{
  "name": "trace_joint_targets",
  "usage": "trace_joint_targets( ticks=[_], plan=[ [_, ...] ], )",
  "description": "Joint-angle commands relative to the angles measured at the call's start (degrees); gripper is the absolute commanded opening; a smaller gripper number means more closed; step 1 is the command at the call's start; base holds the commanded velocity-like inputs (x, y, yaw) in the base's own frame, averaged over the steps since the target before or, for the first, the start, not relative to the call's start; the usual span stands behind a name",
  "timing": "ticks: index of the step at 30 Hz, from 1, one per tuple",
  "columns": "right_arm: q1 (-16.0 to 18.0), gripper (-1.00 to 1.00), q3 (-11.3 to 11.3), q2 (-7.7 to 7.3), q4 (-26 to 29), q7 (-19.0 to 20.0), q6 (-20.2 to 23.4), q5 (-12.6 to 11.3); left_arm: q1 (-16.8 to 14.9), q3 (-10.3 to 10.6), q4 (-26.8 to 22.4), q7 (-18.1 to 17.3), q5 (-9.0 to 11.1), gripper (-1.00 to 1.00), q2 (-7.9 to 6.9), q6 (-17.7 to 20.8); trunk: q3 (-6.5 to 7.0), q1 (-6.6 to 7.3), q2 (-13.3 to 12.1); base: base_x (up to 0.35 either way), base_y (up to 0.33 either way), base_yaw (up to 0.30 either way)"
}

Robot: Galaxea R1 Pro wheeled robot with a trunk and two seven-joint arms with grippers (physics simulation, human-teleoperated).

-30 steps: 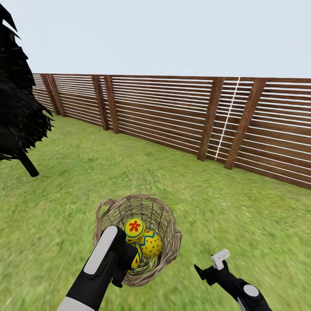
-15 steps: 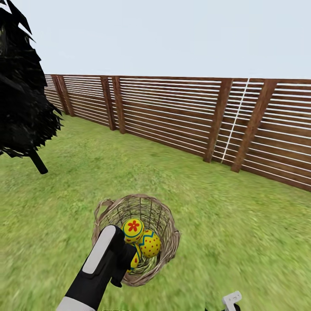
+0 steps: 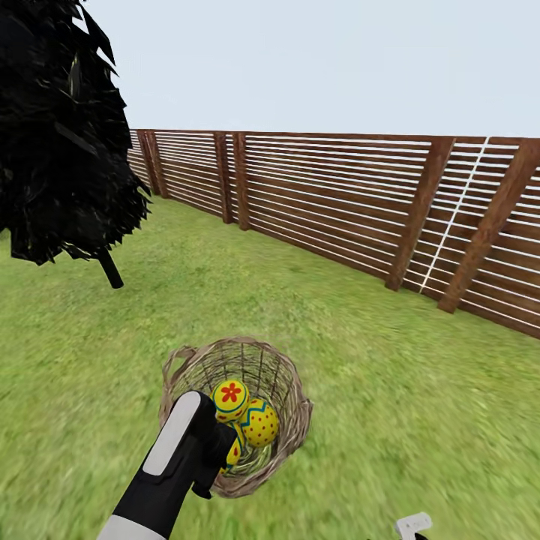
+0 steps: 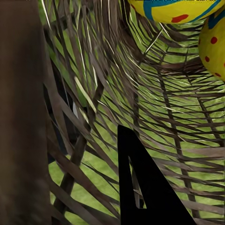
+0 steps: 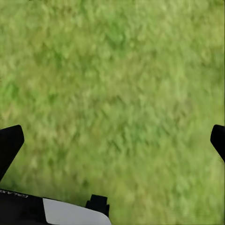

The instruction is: Take the three Easter eggs out of the wicker basket on the lawn in the garden, then place them on the lawn next to a single tree (choose any tree) so that all three eggs are next to the same tree and none are left in the basket.

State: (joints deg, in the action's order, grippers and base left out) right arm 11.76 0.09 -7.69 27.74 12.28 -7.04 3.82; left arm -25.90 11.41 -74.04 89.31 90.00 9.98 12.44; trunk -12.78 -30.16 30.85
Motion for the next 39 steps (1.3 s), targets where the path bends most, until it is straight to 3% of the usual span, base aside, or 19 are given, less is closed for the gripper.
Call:
trace_joint_targets(
  ticks=[1,39],
  plan=[
    [0.02,1.0,0.0,-0.05,0.13,0.04,-0.24,0.4,-0.07,-0.14,-0.02,0.18,0.11,-1.0,0.02,0.7,-0.09,-0.02,0.09,0.0,0.0,0.287],
    [0.02,1.0,0.09,-0.44,0.81,0.83,-0.26,0.4,-0.08,-0.28,1.97,0.33,0.0,-1.0,0.02,1.01,-0.09,-0.02,0.09,0.0,0.0,0.291]
  ],
)
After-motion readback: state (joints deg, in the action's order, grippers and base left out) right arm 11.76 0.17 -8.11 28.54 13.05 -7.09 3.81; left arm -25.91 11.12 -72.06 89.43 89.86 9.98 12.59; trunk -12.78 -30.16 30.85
